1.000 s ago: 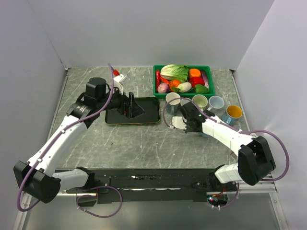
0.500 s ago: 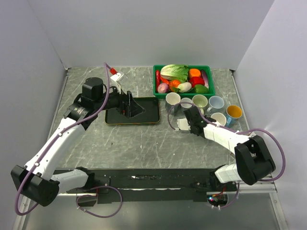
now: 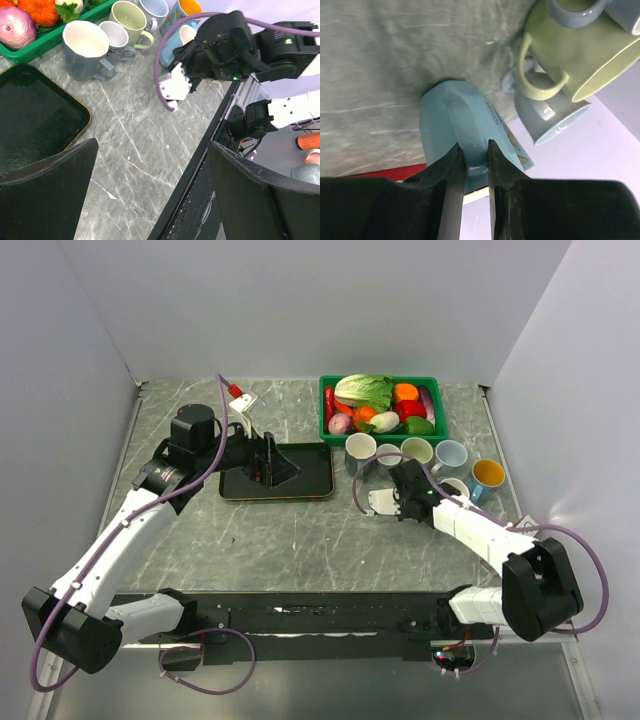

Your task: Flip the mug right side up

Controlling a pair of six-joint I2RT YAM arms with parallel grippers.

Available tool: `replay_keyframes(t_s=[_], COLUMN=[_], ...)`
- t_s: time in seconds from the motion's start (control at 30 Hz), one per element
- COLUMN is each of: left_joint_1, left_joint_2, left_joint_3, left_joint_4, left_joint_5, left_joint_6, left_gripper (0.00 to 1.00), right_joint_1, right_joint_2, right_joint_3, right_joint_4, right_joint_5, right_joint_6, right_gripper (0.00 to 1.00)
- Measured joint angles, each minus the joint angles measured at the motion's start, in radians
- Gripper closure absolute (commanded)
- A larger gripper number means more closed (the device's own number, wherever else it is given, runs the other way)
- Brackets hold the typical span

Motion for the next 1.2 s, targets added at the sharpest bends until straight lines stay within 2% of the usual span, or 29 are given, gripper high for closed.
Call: replay_keyframes(t_s=[0.07, 0.17, 0.47, 0.73, 0.77, 0.8, 1.0, 1.2], left_joint_1=[0.000, 0.000, 0.000, 0.000, 0.000, 0.000, 0.000, 0.008], left_joint_2=[0.001, 0.002, 0.006, 0.006, 0.006, 0.006, 0.006, -0.025], left_joint_3=[0.000, 0.000, -0.004, -0.005, -0.005, -0.005, -0.005, -0.033], left_joint_4=[0.000, 0.003, 0.008, 0.008, 0.008, 0.008, 0.005, -0.005], left_joint_5=[0.000, 0.000, 0.000, 0.000, 0.000, 0.000, -0.005, -0.066], left_joint_6=[0.000, 0.000, -0.008, -0.008, -0.008, -0.008, -0.008, -0.065], left_gripper=[0.04, 0.04, 0.04, 0.04, 0.04, 0.04, 0.04, 0.04], right_joint_1=[0.000, 0.000, 0.000, 0.000, 0.000, 0.000, -0.001, -0.005], right_joint_2=[-0.021, -0.045, -0.050, -0.038, -0.037, -0.037, -0.038, -0.074], right_joint_3=[0.006, 0.006, 0.005, 0.013, 0.017, 0.021, 0.080, 0.293], right_joint_4=[-0.035, -0.072, -0.087, -0.114, -0.121, -0.127, -0.218, -0.306], right_joint_5=[-0.028, -0.055, -0.081, -0.118, -0.118, -0.119, -0.142, -0.234], right_joint_6=[0.011, 0.021, 0.029, 0.091, 0.100, 0.108, 0.199, 0.423], right_gripper=[0.81, 0.80, 0.62, 0.40, 0.33, 0.01, 0.00, 0.00])
